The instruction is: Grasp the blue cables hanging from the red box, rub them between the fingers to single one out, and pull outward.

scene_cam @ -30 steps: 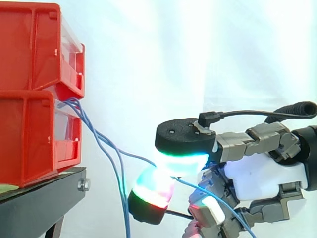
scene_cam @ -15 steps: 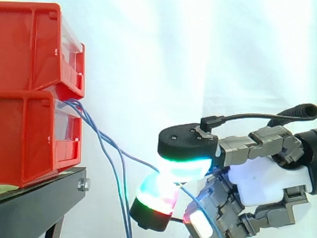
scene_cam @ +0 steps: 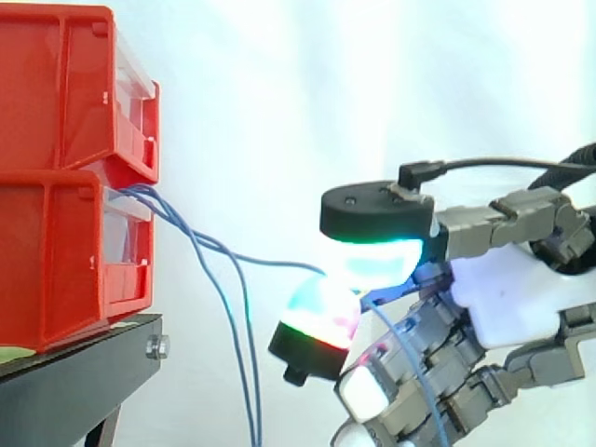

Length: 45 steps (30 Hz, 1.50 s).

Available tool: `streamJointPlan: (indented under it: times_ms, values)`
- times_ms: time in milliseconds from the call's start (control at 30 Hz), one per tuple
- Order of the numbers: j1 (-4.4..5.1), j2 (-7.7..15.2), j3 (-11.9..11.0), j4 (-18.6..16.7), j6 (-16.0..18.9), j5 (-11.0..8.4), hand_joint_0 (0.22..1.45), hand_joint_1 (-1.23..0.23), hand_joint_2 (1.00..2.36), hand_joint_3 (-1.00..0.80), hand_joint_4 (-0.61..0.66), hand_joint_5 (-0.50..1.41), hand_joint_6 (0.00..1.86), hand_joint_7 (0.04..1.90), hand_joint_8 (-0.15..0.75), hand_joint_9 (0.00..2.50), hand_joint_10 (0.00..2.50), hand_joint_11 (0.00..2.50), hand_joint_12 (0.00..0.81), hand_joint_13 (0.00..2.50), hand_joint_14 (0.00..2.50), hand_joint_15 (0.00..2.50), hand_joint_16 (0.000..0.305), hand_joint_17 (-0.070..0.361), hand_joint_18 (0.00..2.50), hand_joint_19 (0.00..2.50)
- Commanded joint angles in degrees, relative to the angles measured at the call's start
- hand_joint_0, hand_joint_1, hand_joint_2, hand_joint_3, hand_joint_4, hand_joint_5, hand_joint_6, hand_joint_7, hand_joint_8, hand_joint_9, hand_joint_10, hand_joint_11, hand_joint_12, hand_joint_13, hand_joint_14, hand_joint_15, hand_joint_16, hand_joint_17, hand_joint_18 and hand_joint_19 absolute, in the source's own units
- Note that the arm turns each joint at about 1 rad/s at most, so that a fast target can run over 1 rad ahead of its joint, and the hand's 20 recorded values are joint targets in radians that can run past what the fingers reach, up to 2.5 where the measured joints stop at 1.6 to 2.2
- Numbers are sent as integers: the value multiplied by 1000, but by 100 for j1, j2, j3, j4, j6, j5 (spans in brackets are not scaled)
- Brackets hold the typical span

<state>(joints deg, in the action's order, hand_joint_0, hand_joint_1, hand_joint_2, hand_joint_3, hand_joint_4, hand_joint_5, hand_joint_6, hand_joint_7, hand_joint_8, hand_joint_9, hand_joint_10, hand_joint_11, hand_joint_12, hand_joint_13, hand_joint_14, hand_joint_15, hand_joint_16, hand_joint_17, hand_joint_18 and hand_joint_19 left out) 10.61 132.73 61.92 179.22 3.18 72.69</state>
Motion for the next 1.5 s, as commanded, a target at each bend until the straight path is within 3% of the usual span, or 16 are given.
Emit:
streamJointPlan:
  times_ms: [0,533,767,1167,1467]
  values:
    - [12,-89,4,148,7,-18,584,-781,1008,-31,3,-63,846,1143,313,890,6,165,463,773,8,224,67,151,692,201]
    - [12,-116,-5,315,130,0,586,-788,1007,-41,-21,-65,841,1140,304,750,2,86,455,688,8,209,69,156,593,154]
    - [-15,-116,4,412,640,-18,586,-792,1007,-43,-29,-66,840,1136,290,643,0,31,451,652,7,204,69,155,576,162]
    - [-15,-116,22,280,579,0,583,-793,1009,-45,-18,-69,841,1126,289,609,0,20,450,661,8,226,68,152,561,181]
    - [-15,-107,22,254,579,0,581,-771,1010,-61,-13,-75,849,1109,297,797,9,275,432,747,12,332,66,148,631,283]
